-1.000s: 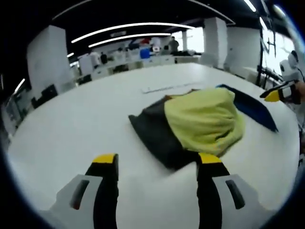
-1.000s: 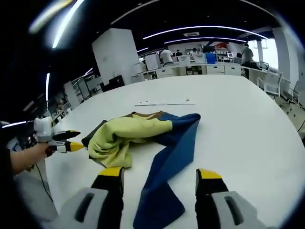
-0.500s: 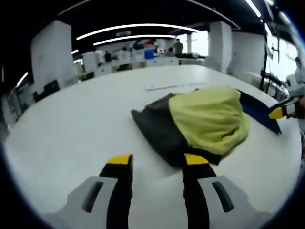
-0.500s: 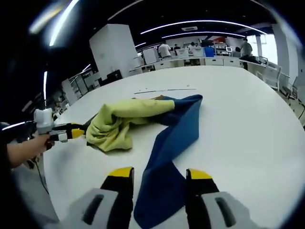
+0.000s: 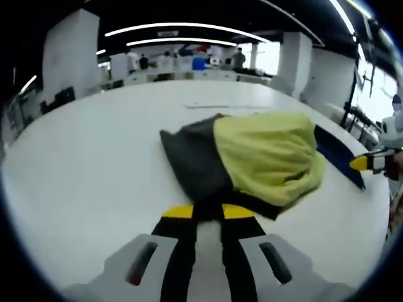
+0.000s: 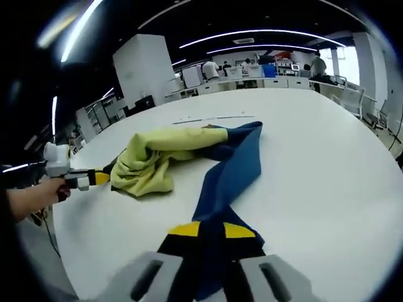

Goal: Fold the garment on the visible template until the final outline fits inside the template.

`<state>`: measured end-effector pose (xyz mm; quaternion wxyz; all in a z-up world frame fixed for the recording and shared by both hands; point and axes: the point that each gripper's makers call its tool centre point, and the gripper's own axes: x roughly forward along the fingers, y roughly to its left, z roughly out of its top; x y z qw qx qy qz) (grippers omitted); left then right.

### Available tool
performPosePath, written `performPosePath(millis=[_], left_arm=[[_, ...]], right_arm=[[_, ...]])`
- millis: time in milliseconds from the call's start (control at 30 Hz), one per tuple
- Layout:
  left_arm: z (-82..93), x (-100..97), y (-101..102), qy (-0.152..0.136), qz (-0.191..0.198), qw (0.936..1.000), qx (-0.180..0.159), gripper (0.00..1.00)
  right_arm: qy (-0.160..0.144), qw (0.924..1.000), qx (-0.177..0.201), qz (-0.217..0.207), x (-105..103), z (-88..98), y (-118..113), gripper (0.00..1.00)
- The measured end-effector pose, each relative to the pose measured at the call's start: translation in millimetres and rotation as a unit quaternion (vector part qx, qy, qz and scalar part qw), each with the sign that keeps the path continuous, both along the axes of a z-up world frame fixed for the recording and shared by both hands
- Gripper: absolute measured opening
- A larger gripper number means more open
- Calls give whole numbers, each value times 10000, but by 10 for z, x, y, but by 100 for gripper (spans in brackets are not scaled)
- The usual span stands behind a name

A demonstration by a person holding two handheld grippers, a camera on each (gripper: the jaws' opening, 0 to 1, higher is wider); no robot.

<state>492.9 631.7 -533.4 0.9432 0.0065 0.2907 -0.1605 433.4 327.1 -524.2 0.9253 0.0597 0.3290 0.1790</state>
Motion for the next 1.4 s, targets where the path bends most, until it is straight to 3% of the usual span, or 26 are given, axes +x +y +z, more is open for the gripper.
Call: performPosePath(millis=[133,367,833,1000,1400], left_arm=[[6,4,3,16,57,10000,0,0],[46,-23,82,70,52,9998,153,0],[440,51,363,-310,327,9988,165,0],[499,95,404,-329,232,9986,357,0],[620,236,581,-450,344,9972,493,0]], right_arm=[[-27,10000,74,-35,16,61,-25,0],[-153,9998,-58,-103,82,278,-224,0],[-364,9970,-323,-608,403,712,-845,0],[-205,9955,-722,-573,514,680,-1086,0],[79,9915,-893,-939,795,537,-1588,0]])
